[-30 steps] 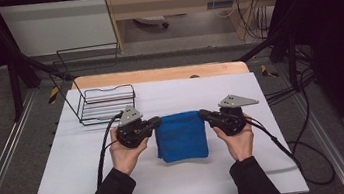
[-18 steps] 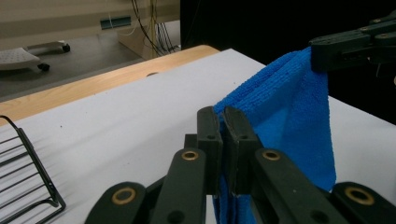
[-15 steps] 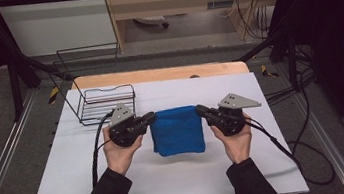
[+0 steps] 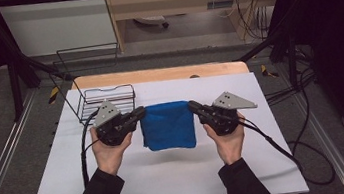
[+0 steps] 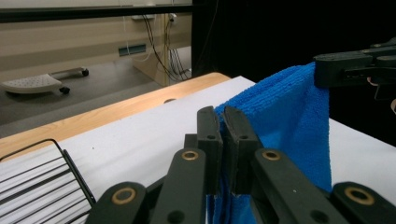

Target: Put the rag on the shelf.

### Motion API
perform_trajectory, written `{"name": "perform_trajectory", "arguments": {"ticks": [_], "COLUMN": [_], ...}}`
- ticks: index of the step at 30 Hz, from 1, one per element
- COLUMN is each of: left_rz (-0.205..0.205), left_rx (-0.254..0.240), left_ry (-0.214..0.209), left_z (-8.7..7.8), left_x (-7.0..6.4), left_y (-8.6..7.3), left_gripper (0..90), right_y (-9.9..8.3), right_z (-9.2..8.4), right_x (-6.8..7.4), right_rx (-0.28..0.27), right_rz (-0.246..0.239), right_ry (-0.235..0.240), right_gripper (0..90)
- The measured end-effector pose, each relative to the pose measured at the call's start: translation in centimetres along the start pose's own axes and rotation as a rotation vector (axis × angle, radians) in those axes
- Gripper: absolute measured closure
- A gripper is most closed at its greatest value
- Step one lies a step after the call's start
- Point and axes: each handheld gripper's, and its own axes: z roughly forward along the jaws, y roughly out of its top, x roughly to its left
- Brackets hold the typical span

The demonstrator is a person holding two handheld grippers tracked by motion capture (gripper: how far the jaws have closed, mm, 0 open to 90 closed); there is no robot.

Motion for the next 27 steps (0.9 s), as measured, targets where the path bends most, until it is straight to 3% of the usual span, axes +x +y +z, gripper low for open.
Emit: {"name": "perform_trajectory", "arguments": {"ticks": [27], "left_rz": [0.011], "left_rx": [-0.127], "left_ry": [0.073], "left_z": [-4.8], "left_x": [2.3], "left_y": [2.4], "left_gripper": [85.7], "right_y": [3.4], "right_z": [2.1], "right_x": [3.9], "right_rx": [-0.122], "right_rz": [-0.038], "right_ry": [0.042], "right_gripper": [86.8]}}
